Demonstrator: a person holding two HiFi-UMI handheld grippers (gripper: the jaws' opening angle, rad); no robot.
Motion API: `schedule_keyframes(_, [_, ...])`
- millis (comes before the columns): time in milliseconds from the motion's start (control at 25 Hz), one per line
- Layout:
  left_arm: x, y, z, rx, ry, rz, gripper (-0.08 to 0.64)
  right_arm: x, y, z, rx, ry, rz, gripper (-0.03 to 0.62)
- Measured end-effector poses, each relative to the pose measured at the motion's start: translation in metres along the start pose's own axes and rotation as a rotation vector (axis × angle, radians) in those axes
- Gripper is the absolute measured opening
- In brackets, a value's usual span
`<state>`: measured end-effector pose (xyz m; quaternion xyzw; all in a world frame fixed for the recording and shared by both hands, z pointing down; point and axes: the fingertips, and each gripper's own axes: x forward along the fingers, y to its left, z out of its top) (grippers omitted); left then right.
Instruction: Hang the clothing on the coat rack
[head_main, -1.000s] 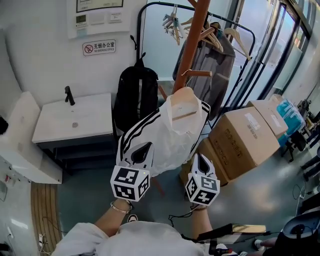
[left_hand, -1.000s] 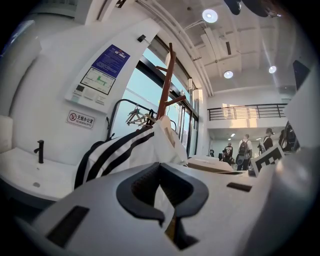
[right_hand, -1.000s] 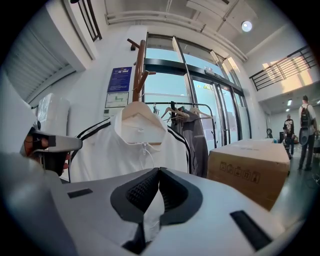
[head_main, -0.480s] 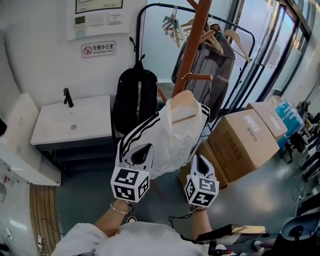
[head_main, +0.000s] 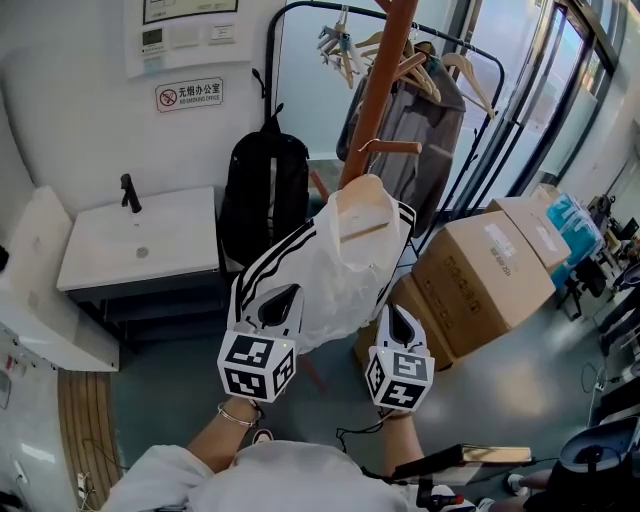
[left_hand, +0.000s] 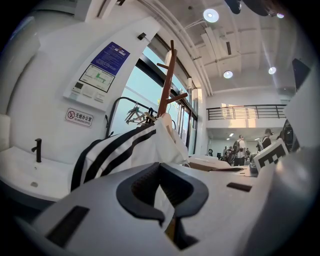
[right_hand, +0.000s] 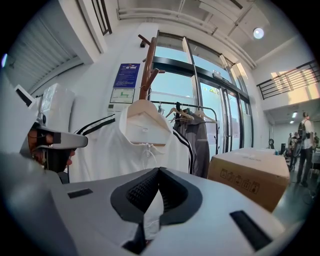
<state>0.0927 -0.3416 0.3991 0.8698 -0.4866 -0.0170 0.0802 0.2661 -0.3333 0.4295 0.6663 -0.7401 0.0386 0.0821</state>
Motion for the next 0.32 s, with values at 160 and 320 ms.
schedule_keyframes(160, [-0.0032,0.0013,0.0003,-0.001,-0.001,0.000,0.009,-0.0012,0.0034,-0.0009,-0.001,0.004,0.005,0.021])
schedule_keyframes(320, [-0.0073,0.0034,-0.0002,-0.003,0.002,0.002,0.008,-0.0029,0.0069,-0.0019,0.002,0.009,0.008,0.021])
